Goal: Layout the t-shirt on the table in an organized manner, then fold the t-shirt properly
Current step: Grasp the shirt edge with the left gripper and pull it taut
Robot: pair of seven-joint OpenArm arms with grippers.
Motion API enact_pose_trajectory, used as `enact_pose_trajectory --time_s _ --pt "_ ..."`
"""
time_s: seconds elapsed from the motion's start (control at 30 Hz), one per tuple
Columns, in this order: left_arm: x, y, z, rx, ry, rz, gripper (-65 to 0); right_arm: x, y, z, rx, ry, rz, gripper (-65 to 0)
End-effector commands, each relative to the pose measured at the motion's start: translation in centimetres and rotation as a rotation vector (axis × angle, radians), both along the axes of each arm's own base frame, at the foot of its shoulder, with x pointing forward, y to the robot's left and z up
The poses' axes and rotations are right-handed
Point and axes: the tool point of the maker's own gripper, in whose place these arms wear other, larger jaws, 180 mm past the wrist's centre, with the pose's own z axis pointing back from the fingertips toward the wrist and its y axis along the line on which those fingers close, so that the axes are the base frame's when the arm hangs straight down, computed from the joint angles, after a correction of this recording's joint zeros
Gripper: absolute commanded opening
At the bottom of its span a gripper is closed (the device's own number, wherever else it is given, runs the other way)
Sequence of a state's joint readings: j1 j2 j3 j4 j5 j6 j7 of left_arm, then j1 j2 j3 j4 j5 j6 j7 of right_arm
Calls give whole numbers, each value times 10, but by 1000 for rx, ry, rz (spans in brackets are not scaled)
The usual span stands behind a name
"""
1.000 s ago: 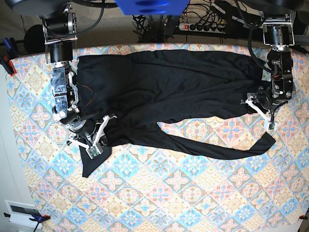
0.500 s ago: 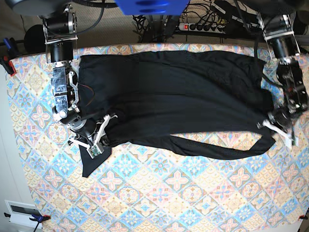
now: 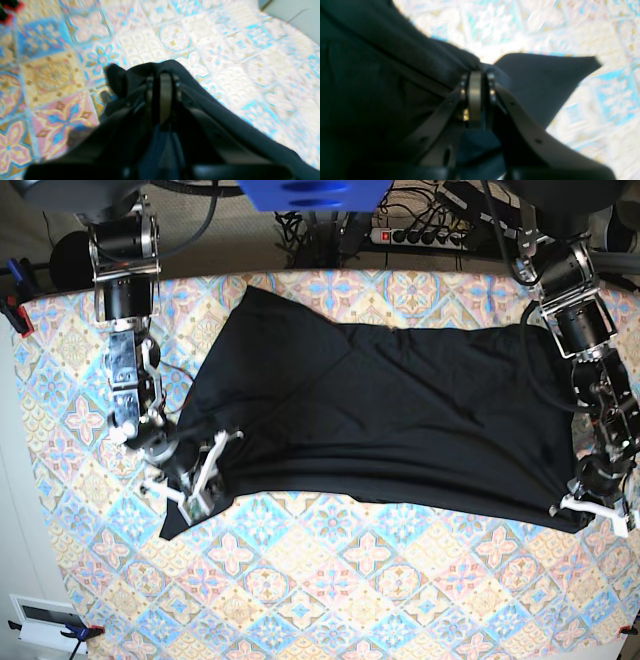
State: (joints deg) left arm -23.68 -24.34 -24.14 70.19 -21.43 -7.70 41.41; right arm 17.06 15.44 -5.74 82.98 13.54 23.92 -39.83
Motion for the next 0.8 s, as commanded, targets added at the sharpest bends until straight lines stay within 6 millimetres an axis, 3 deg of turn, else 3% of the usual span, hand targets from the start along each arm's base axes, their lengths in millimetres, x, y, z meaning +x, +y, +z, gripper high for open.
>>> enact_pose_trajectory --time_s 0.0,0.23,0.43,0.6,0.77 --pt "14 12 29 43 -82 27 -648 20 -6 28 12 -86 -16 -650" --pt "39 21 21 154 -52 77 -642 65 -18 58 68 -175 -52 -650" --pt "52 27 28 172 -41 107 -540 101 -29 82 123 -247 -83 -628" --pt "50 34 30 179 -44 154 -495 124 -46 81 158 -228 -138 -527" --pt "50 23 20 167 -26 136 -488 130 -52 81 161 -212 -155 -486"
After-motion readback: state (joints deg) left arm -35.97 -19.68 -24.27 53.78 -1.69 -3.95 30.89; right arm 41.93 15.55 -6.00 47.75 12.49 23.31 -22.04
